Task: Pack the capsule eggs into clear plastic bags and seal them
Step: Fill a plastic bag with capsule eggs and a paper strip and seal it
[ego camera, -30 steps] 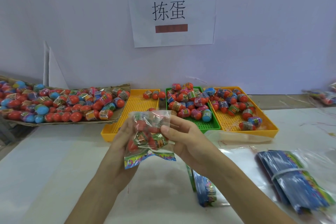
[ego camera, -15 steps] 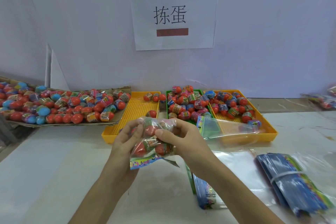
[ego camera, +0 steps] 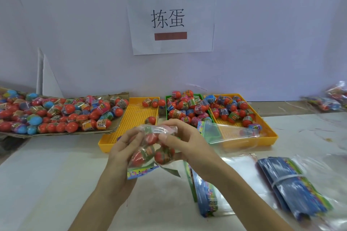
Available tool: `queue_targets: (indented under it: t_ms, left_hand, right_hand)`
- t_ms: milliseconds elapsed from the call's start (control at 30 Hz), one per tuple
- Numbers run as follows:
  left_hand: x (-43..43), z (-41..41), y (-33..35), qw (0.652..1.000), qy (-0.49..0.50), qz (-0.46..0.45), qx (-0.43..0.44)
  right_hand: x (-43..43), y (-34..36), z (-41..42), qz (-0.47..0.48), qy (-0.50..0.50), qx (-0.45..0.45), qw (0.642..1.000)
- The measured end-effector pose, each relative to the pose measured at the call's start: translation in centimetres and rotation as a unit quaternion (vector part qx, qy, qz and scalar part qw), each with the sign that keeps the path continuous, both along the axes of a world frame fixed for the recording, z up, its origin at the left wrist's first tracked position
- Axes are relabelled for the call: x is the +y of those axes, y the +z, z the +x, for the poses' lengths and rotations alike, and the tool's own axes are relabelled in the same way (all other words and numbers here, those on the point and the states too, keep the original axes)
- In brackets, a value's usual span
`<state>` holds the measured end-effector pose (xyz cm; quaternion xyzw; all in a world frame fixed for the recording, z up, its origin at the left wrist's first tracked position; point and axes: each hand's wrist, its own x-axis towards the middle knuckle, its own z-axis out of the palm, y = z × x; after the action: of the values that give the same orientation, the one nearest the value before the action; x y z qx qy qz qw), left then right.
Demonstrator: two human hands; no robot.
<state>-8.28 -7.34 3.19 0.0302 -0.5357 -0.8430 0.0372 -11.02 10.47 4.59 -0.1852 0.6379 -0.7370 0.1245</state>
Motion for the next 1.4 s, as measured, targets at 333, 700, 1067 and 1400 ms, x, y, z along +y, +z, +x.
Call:
queue_targets:
  t_ms: [333, 700, 1067, 1400]
  left_hand:
    - [-1.4, -1.9, -1.4, 0.998, 0.038, 0.037, -0.027]
    - [-0.8, -2.5, -0.7, 0.998, 0.01, -0.004, -0.068]
    - [0.2, -1.2, -0.6, 0.997, 0.015, -0.041, -0.06]
    - [0.3, -0.5, -0.3, 0.996, 0.021, -0.08, -0.041]
  right_hand:
    - [5.6, 3.1, -1.4, 0.126, -0.009, 0.045, 0.991]
    - [17.1, 3.2, -2.2, -0.298, -0.414, -0.074, 0.857]
    - [11.2, 2.3, -2.0, 0.291, -0.117, 0.122, 0.942]
    - [11.1, 0.1, -0.1, 0.523, -0.112, 0.197, 0.822]
